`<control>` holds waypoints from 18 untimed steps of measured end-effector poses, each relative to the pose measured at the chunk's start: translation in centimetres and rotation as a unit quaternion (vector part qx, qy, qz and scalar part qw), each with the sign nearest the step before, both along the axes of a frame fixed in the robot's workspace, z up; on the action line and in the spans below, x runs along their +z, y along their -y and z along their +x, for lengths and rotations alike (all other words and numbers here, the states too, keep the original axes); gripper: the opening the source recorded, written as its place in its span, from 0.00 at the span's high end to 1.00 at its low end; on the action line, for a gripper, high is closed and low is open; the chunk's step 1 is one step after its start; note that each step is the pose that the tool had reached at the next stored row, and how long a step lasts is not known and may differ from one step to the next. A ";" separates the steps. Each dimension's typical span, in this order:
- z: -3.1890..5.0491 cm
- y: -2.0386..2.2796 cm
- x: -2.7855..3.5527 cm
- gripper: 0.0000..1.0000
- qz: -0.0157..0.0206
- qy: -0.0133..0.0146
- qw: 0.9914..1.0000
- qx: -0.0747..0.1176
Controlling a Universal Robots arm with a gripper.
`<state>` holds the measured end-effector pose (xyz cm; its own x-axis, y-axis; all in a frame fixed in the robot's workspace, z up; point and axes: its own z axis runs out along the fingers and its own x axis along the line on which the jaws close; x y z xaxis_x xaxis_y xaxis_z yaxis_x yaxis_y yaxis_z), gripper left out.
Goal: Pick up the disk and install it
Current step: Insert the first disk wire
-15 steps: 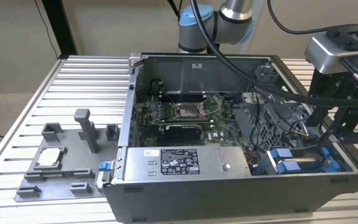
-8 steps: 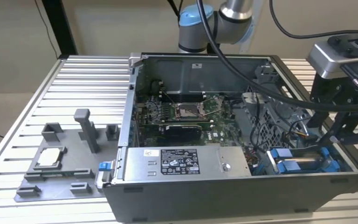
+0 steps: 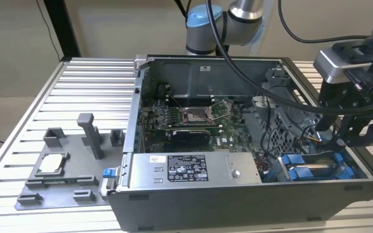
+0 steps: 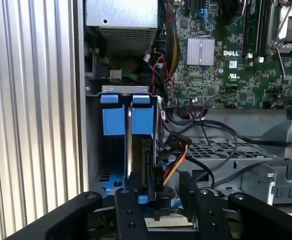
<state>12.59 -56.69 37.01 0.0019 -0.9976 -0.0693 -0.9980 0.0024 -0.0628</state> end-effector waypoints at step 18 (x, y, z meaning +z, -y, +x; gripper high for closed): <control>-0.29 -0.01 -1.26 0.00 0.000 0.014 1.000 0.000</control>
